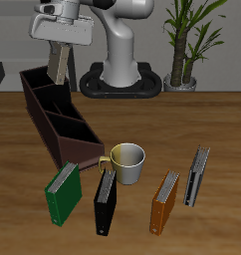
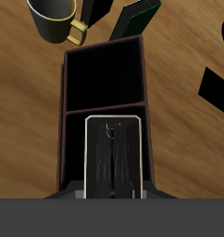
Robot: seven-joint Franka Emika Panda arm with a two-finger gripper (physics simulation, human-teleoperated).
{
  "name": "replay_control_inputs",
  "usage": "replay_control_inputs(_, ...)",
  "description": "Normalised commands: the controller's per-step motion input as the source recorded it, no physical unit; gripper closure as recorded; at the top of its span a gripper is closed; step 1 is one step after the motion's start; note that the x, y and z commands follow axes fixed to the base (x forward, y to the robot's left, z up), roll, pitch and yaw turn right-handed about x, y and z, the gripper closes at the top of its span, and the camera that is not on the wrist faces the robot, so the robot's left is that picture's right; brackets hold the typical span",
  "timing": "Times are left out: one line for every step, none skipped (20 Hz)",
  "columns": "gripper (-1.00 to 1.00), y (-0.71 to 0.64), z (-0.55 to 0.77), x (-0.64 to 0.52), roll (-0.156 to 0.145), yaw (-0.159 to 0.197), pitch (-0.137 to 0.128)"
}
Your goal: Place the yellow book into the right desk caddy's back compartment
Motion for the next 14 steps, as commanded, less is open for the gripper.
replay_control_inputs(1.0,-0.02,-0.04,0.03,-0.012,-0.009,-0.006)
replay_control_inputs(1.0,-0.02,-0.09,0.06,0.002,-0.015,0.016)
replay_control_inputs(1.0,-0.05,-0.11,0.02,0.03,0.015,0.016)
replay_control_inputs(1.0,-0.15,-0.15,0.15,-0.062,-0.034,0.042)
replay_control_inputs(1.0,-0.03,-0.22,0.1,0.013,0.03,0.051)
replay_control_inputs(1.0,-0.07,-0.1,0.18,-0.015,0.013,-0.004)
replay_control_inputs(1.0,-0.01,-0.01,-0.13,0.0,0.0,0.0)
replay_control_inputs(1.0,-0.15,-0.23,0.26,-0.01,0.044,0.028)
replay_control_inputs(1.0,-0.13,-0.09,0.14,-0.024,-0.011,0.026)
replay_control_inputs(1.0,-0.16,-0.08,0.04,-0.027,-0.009,0.043)
replay_control_inputs(1.0,0.0,0.0,0.0,0.0,0.0,0.0)
replay_control_inputs(1.0,-0.11,-0.11,0.02,-0.035,0.024,-0.021)
replay_control_inputs(1.0,-0.21,-0.18,0.28,-0.025,-0.009,0.064)
replay_control_inputs(1.0,0.0,0.0,0.0,0.0,0.0,0.0)
